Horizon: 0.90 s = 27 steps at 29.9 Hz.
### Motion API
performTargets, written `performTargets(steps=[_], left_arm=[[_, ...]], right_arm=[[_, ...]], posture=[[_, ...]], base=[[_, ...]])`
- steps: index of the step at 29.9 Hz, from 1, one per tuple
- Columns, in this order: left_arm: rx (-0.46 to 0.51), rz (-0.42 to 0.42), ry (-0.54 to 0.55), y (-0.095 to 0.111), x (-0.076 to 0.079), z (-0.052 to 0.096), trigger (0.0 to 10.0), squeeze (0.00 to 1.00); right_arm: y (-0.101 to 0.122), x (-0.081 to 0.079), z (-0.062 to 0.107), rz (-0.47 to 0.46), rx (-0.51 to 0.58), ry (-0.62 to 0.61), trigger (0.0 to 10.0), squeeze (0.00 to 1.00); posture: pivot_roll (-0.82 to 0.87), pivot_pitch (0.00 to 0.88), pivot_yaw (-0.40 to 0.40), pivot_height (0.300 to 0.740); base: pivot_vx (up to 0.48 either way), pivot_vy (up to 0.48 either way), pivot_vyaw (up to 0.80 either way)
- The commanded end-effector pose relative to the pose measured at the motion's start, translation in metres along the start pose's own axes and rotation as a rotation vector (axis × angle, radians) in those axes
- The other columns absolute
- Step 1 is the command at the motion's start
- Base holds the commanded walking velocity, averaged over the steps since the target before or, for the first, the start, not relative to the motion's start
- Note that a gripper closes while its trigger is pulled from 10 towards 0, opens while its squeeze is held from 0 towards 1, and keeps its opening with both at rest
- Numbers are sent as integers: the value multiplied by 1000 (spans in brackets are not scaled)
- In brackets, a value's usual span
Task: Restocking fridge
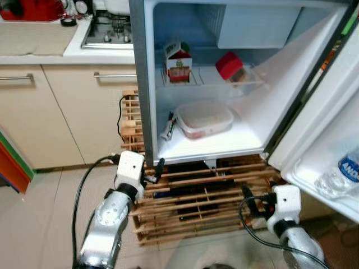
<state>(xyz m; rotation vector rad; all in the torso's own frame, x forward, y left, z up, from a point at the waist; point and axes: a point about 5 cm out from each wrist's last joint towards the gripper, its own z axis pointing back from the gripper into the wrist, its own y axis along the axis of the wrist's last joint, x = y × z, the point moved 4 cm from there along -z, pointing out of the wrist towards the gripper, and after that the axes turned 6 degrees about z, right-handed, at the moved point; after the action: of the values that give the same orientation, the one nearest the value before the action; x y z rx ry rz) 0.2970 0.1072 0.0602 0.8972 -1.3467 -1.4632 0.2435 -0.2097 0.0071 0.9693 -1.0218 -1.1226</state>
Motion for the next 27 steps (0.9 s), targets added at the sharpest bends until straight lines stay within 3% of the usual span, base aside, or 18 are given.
performTargets(steps=[1,27], left_arm=[[-1,-22,16,2,-7,0,10000,0],[10,-45,18,5,-6,-6,10000,0]], right_arm=[[2,-3,-2,-2,13,5,10000,0],[3,-3,-4,13,25,4,10000,0]], posture=[[-65,31,-34,740],[-61,10,-31,740]], base=[[0,0,0],[0,0,0]])
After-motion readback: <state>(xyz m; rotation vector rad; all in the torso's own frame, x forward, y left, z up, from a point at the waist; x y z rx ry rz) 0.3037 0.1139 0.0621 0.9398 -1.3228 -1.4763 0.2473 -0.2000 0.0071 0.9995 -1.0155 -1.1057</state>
